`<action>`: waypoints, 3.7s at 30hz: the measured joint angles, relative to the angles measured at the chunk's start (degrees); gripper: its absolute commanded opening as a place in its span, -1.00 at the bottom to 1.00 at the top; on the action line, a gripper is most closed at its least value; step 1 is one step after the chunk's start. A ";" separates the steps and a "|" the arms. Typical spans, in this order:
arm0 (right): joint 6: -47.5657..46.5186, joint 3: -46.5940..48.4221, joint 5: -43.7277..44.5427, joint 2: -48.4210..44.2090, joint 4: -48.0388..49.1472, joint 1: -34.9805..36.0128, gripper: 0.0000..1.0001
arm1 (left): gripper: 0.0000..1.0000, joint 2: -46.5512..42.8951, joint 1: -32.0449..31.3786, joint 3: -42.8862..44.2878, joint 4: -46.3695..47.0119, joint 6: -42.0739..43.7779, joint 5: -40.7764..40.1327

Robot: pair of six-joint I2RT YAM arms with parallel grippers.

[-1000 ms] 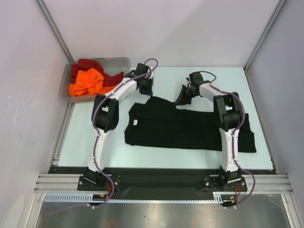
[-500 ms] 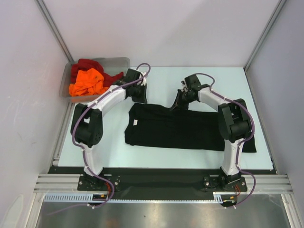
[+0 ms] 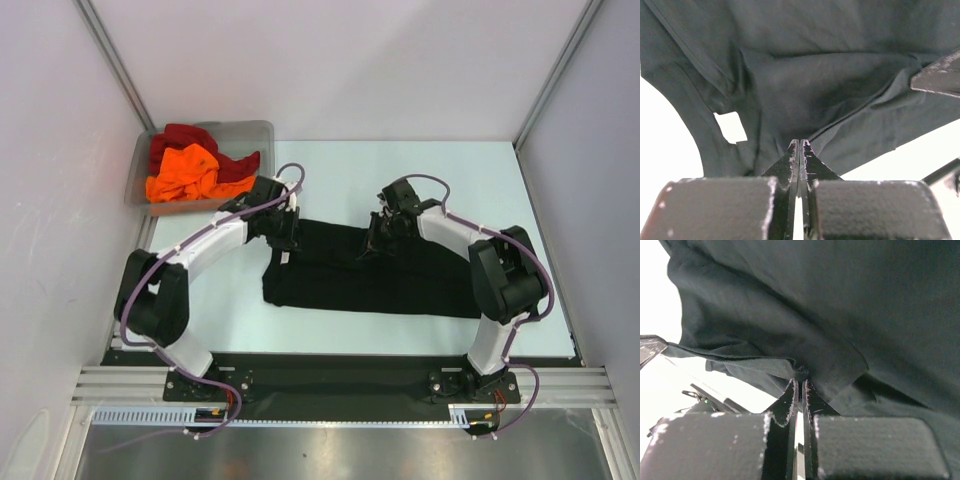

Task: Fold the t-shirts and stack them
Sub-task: Fold the tshirt

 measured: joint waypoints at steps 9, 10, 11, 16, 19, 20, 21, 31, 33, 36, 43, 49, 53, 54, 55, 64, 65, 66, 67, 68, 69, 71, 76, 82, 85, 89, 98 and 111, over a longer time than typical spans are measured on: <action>1.11 -5.03 1.25 -2.08 2.45 1.64 -0.97 | -0.99 -6.75 -1.14 -8.50 0.72 -0.96 1.36; 1.16 -5.14 1.25 -2.08 2.54 1.95 -0.95 | -1.00 -7.15 -1.18 -9.11 0.66 -0.96 1.31; 1.20 -5.18 1.27 -2.08 2.67 2.29 -0.94 | -0.99 -7.28 -1.18 -9.42 0.55 -0.94 1.31; 1.27 -5.18 1.75 -2.08 2.73 3.30 -0.94 | -0.99 -7.37 -1.20 -9.79 0.50 -0.85 1.22; 0.94 -5.18 1.86 -2.08 2.56 3.28 -0.96 | -0.99 -7.37 -1.20 -9.79 0.50 -0.83 1.22; 0.83 -5.16 1.86 -2.08 2.45 3.26 -0.96 | -0.99 -7.37 -1.20 -9.79 0.48 -0.83 1.18; 0.63 -5.16 1.88 -2.08 2.38 3.23 -0.95 | -0.99 -7.34 -1.20 -9.79 0.50 -0.81 1.03; -1.18 -3.19 2.71 -1.95 1.57 1.75 -0.97 | -0.99 -3.65 -1.20 -3.87 -0.07 -0.39 -0.13; -1.62 -2.82 2.49 -1.95 1.51 0.66 -0.97 | -1.00 -3.34 -1.20 -2.69 0.11 -0.83 0.57; -2.19 -2.47 1.79 -1.95 1.16 -0.66 -0.97 | -1.00 -3.74 -1.25 -3.06 0.22 -2.08 2.12; -2.47 -2.86 0.55 -1.95 1.36 -0.22 -0.97 | -1.00 -9.57 -2.75 -12.00 0.92 -4.46 4.02; -1.88 -4.44 0.00 -1.97 1.62 0.33 -0.97 | -0.99 -12.02 -3.10 -14.32 0.98 -5.46 4.81; -1.75 -5.16 0.13 -2.43 1.55 0.31 -0.97 | -0.99 -13.60 -3.10 -15.13 1.36 -6.34 5.81; -1.75 -5.25 0.11 -2.56 1.57 0.31 -0.97 | -0.99 -14.10 -3.10 -15.34 1.36 -6.58 6.03; -1.73 -5.31 0.11 -2.64 1.57 0.31 -0.97 | -0.99 -14.69 -3.15 -15.54 1.33 -6.93 6.51; -1.70 -5.66 0.15 -2.82 1.84 0.20 -0.96 | -0.99 -16.24 -5.20 -17.27 2.93 -9.79 9.03; -1.70 -5.66 0.15 -2.82 1.86 0.15 -0.96 | -0.99 -16.24 -5.46 -17.66 3.17 -10.03 9.35; -1.70 -5.66 0.13 -2.82 1.92 0.13 -0.96 | -0.99 -16.26 -5.68 -18.18 3.54 -10.43 9.53; -1.73 -5.66 0.13 -2.82 1.97 0.09 -0.96 | -0.99 -16.39 -5.86 -18.71 3.82 -10.62 9.66; -1.73 -5.68 0.11 -2.82 1.99 0.07 -0.96 | -0.99 -16.57 -6.01 -19.43 4.13 -10.91 9.75; -1.73 -5.70 0.09 -2.82 2.03 0.07 -0.96 | -0.99 -16.74 -6.12 -20.11 4.31 -11.02 9.77; -1.73 -5.88 -0.13 -2.82 2.03 0.07 -0.96 | -0.99 -16.98 -6.16 -20.94 4.37 -11.28 9.77; -1.73 -6.03 -0.35 -2.82 2.03 0.02 -0.96 | -0.99 -17.84 -6.16 -22.14 5.03 -11.87 9.73; -1.73 -6.03 -0.74 -2.82 2.05 -0.17 -0.95 | -0.99 -15.45 -6.21 -19.74 2.95 -10.56 7.69; -1.75 -6.03 -0.72 -2.82 2.08 -0.74 -0.95 | -1.00 -11.58 -6.21 -14.45 0.55 -8.85 5.88; -1.77 -5.22 -0.74 -2.78 1.99 -1.79 -0.95 | -0.99 -5.75 -5.68 -5.42 -1.75 -6.62 3.80; -2.84 0.92 -2.32 2.49 2.08 -4.42 -0.94 | -0.99 8.92 -2.62 12.39 -4.90 -3.74 2.99; -4.13 4.83 -5.62 8.66 2.05 -8.79 -0.94 | -0.99 21.66 1.57 25.90 -8.35 -3.04 2.75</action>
